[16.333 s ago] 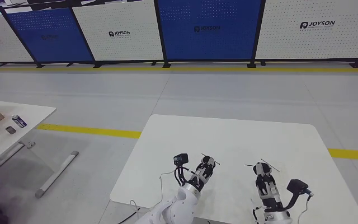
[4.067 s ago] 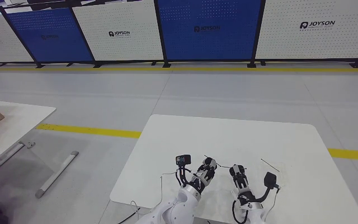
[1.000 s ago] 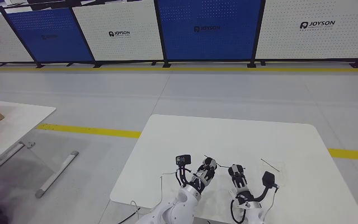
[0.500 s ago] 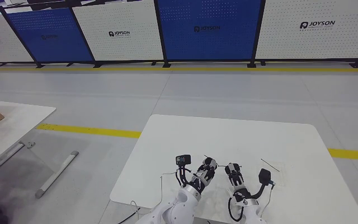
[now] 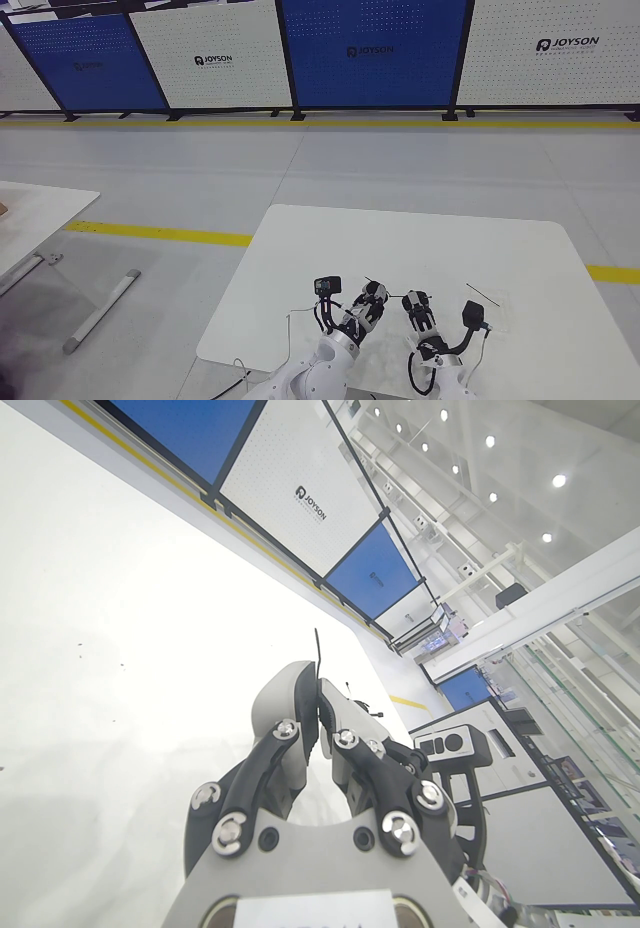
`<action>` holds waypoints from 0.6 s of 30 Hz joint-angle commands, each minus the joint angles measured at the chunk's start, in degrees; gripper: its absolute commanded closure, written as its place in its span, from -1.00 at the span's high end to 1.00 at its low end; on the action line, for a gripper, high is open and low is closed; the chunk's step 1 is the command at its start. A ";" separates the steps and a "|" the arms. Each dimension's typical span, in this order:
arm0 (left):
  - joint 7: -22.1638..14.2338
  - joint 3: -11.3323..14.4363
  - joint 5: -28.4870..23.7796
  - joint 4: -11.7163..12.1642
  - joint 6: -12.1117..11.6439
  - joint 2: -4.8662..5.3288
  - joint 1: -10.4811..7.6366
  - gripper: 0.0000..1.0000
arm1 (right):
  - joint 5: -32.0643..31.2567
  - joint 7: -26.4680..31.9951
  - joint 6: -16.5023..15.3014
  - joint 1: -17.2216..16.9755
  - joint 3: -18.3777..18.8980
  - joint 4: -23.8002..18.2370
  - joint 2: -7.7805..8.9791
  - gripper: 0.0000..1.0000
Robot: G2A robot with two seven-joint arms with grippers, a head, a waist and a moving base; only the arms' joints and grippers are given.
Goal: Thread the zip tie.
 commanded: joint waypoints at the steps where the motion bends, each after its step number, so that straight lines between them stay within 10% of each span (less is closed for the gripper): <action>1: -0.36 -0.10 -0.89 0.00 -0.38 -0.06 0.06 -1.00 | 0.12 0.05 0.01 -0.02 0.09 0.03 0.00 -1.00; 18: -7.52 -4.29 -8.20 -2.28 -7.55 0.58 2.70 -1.00 | 3.52 5.52 -3.22 -0.82 2.08 -0.56 0.46 -1.00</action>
